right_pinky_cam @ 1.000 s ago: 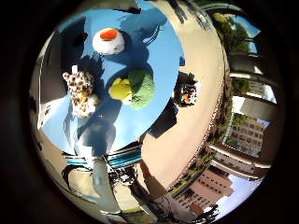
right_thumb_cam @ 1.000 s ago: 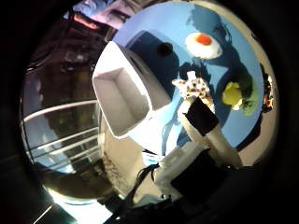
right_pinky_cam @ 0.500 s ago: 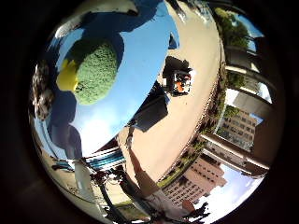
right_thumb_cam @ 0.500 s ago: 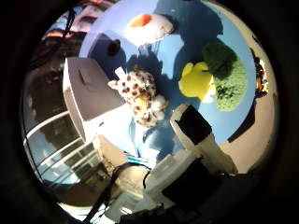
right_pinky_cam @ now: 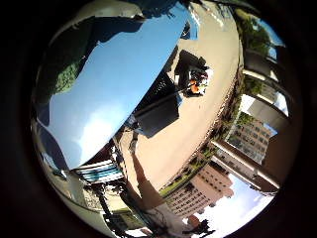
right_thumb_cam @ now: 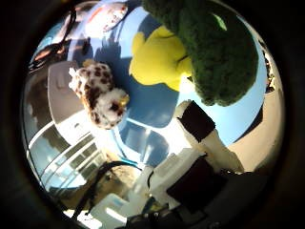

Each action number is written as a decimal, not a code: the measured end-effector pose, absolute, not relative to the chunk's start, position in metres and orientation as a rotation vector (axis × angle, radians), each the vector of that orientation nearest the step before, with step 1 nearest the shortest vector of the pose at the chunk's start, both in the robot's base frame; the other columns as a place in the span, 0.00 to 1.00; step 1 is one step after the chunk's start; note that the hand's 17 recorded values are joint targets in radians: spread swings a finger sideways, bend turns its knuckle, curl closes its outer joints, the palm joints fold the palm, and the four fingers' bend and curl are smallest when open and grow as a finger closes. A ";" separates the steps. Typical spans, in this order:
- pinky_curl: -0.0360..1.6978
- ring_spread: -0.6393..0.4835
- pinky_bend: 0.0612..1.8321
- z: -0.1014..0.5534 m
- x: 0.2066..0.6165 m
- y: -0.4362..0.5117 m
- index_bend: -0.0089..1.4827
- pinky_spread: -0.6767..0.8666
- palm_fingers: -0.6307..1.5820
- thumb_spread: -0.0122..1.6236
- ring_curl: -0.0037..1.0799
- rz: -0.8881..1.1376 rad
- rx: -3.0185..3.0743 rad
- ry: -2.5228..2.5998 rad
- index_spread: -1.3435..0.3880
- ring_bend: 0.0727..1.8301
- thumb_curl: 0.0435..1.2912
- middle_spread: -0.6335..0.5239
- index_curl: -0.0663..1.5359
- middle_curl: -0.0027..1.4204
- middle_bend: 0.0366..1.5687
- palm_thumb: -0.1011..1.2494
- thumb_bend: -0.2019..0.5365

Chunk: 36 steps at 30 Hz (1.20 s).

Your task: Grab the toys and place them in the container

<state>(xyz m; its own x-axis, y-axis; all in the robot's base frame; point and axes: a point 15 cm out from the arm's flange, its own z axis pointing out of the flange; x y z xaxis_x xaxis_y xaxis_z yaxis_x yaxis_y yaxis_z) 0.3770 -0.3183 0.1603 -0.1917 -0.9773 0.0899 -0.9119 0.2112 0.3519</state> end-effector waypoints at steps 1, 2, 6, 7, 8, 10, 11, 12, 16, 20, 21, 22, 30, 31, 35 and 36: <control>0.18 0.81 0.34 0.157 0.377 -0.321 0.10 0.72 0.45 0.78 0.32 -0.315 1.777 -2.190 0.74 0.23 0.20 0.58 0.19 0.23 0.12 0.51 0.25; 0.18 0.80 0.36 0.153 0.377 -0.323 0.10 0.72 0.51 0.77 0.33 -0.310 1.778 -2.180 0.74 0.26 0.21 0.55 0.19 0.24 0.14 0.53 0.26; 0.20 0.70 0.40 0.150 0.387 -0.334 0.08 0.69 0.70 0.75 0.45 -0.241 1.792 -2.177 0.66 0.46 0.23 0.47 0.17 0.34 0.36 0.60 0.28; 0.20 0.69 0.39 0.154 0.389 -0.338 0.09 0.69 0.71 0.75 0.48 -0.217 1.797 -2.184 0.65 0.51 0.23 0.46 0.16 0.36 0.39 0.61 0.28; 0.21 0.67 0.40 0.158 0.392 -0.341 0.10 0.68 0.70 0.75 0.52 -0.191 1.803 -2.191 0.63 0.55 0.24 0.45 0.16 0.39 0.44 0.63 0.28; 0.24 0.62 0.44 0.177 0.399 -0.347 0.13 0.68 0.70 0.73 0.59 -0.114 1.814 -2.212 0.60 0.63 0.25 0.41 0.15 0.44 0.52 0.68 0.28; 0.25 0.60 0.47 0.188 0.401 -0.351 0.14 0.68 0.71 0.73 0.62 -0.073 1.817 -2.228 0.58 0.65 0.26 0.40 0.15 0.47 0.54 0.69 0.28; 0.27 0.59 0.51 0.198 0.402 -0.356 0.16 0.67 0.73 0.73 0.63 -0.035 1.813 -2.246 0.56 0.66 0.26 0.39 0.14 0.49 0.57 0.72 0.28; 0.33 0.54 0.62 0.239 0.398 -0.366 0.25 0.65 0.74 0.72 0.69 0.073 1.813 -2.283 0.49 0.69 0.30 0.36 0.15 0.56 0.62 0.77 0.28; 0.40 0.50 0.69 0.284 0.397 -0.364 0.36 0.62 0.70 0.72 0.74 0.166 1.851 -2.283 0.42 0.71 0.34 0.34 0.17 0.63 0.67 0.79 0.26; 0.42 0.49 0.71 0.300 0.396 -0.359 0.39 0.61 0.70 0.73 0.75 0.191 1.865 -2.294 0.41 0.72 0.35 0.34 0.18 0.64 0.68 0.80 0.26; 0.43 0.49 0.72 0.313 0.394 -0.354 0.42 0.60 0.69 0.73 0.76 0.201 1.883 -2.300 0.40 0.73 0.36 0.33 0.18 0.65 0.69 0.80 0.26; 0.53 0.45 0.77 0.413 0.396 -0.288 0.57 0.56 0.63 0.74 0.81 0.327 2.077 -2.329 0.33 0.79 0.41 0.32 0.25 0.73 0.76 0.79 0.26; 0.53 0.45 0.78 0.429 0.398 -0.275 0.58 0.56 0.63 0.74 0.81 0.364 2.110 -2.327 0.33 0.79 0.41 0.32 0.25 0.74 0.76 0.79 0.26; 0.55 0.45 0.80 0.476 0.410 -0.210 0.60 0.55 0.61 0.74 0.82 0.463 2.274 -2.292 0.32 0.81 0.43 0.32 0.28 0.75 0.78 0.79 0.26; 0.57 0.45 0.81 0.488 0.413 -0.189 0.62 0.54 0.61 0.74 0.82 0.489 2.329 -2.274 0.31 0.81 0.43 0.33 0.30 0.76 0.79 0.79 0.26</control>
